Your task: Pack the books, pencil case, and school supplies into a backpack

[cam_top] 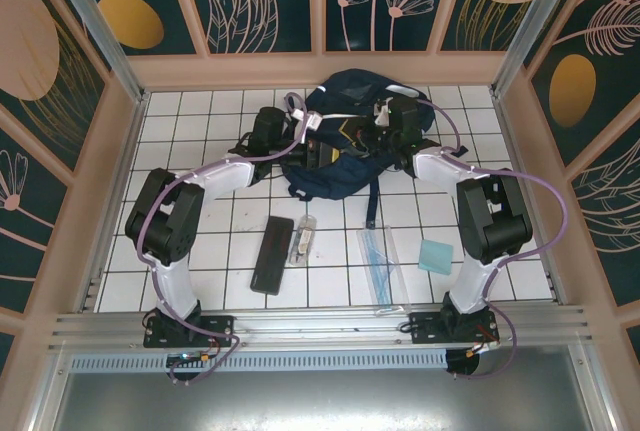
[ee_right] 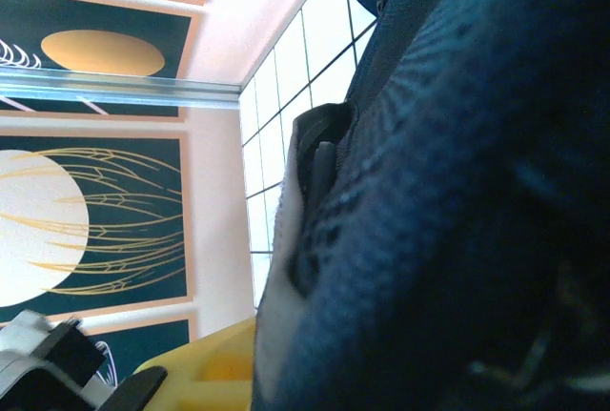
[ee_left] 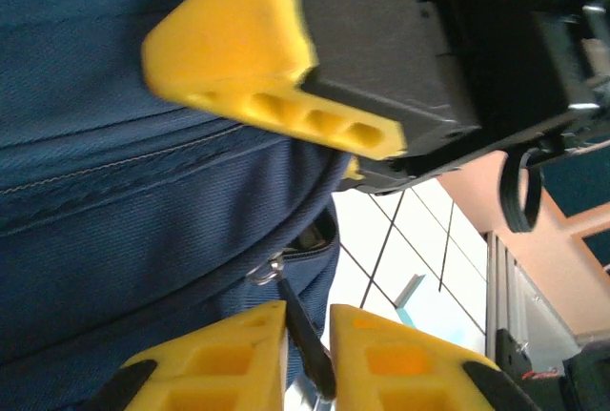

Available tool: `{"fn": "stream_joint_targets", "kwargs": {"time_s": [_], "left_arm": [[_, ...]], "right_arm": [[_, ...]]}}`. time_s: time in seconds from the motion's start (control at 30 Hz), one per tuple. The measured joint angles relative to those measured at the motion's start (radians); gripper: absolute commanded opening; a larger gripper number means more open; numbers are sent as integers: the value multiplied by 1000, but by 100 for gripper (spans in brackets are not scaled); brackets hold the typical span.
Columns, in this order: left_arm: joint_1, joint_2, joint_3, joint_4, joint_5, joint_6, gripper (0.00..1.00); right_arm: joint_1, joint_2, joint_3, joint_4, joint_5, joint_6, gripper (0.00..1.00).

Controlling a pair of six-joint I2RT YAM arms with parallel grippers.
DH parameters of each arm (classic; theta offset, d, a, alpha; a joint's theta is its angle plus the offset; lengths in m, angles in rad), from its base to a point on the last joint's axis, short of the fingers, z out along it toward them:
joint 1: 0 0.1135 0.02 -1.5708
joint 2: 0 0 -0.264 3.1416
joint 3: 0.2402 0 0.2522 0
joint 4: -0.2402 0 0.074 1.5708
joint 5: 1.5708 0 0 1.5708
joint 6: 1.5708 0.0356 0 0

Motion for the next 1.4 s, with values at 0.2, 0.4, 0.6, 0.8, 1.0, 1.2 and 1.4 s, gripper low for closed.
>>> {"fn": "stream_joint_targets", "kwargs": {"time_s": [0.2, 0.4, 0.6, 0.8, 1.0, 1.2, 1.4], "left_arm": [[0, 5, 0, -1, -43, -3, 0], [-5, -7, -26, 1, -104, -2, 0], [23, -22, -81, -6, -180, 17, 0], [89, -32, -121, -14, -262, 28, 0], [144, -35, -122, -21, -329, 50, 0], [183, -36, -122, -15, -375, 42, 0], [137, -131, -156, -14, -380, 19, 0]], "right_arm": [[0, 0, 0, -4, 0, -7, 0], [0, 0, -3, -9, 1, -25, 0], [-5, -2, -10, -18, 0, -33, 0], [-11, -23, -14, -51, 4, -56, 0], [-24, -53, -36, -60, 3, -68, 0], [-47, -82, -43, -106, -7, -101, 0], [-102, -109, -60, -132, -50, -113, 0]]}}
